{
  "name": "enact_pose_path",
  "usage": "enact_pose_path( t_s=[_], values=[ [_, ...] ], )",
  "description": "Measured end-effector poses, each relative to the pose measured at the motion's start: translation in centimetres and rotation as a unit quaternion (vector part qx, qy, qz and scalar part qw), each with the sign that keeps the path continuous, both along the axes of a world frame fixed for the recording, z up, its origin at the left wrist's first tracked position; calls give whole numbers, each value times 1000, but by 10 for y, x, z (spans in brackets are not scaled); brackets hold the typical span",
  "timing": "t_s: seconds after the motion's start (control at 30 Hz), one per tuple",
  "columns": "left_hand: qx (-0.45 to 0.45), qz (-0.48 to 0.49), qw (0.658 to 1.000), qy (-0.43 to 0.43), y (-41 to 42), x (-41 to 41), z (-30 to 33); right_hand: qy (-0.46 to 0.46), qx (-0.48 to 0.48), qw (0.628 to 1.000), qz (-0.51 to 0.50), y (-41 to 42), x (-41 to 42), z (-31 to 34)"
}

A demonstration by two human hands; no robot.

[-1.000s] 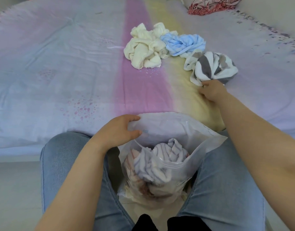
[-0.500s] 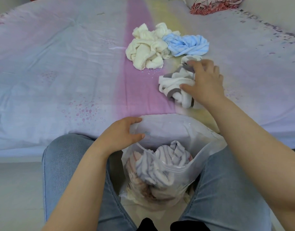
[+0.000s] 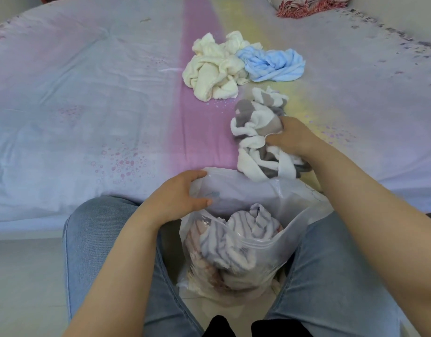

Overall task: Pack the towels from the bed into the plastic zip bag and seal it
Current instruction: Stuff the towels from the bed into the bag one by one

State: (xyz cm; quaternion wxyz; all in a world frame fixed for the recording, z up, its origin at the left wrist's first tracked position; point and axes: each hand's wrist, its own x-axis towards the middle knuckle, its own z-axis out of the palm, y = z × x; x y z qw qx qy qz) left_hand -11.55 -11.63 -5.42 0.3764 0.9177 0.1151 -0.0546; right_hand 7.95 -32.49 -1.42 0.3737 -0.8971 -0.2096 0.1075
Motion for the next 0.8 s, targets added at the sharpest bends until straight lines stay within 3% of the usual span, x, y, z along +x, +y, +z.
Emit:
enact_pose_path(
  t_s=[0.07,0.13,0.2,0.27,0.33,0.4,0.47,0.57,0.67,0.73,0.8],
  values=[
    [4,-4,1000,8,2,-1,1,-7,187,981,-47,-6,-13,7],
    [9,-12,1000,19,3,-2,3,6,369,927,-60,-7,-28,15],
    [12,-22,999,30,3,-2,6,-12,419,907,-32,-3,-49,16],
    [18,-31,999,38,3,-3,9,-74,329,941,-4,0,-73,8],
    [32,-36,998,43,4,-4,12,-152,154,973,76,-3,-96,-10],
    [46,-36,998,37,7,-4,14,-217,-33,961,171,-13,-108,-29],
    [59,-39,997,36,8,-6,15,-245,-145,927,244,-24,-113,-34],
    [76,-47,995,47,7,-7,16,-136,-199,914,327,-36,-112,-18],
    [77,-50,994,54,5,-7,18,110,-226,888,385,-39,-105,-3],
    [75,-54,994,52,4,-6,20,137,-237,882,383,-31,-108,-2],
    [67,-58,995,46,2,-7,20,104,-327,844,413,-16,-111,-6]
  ],
)
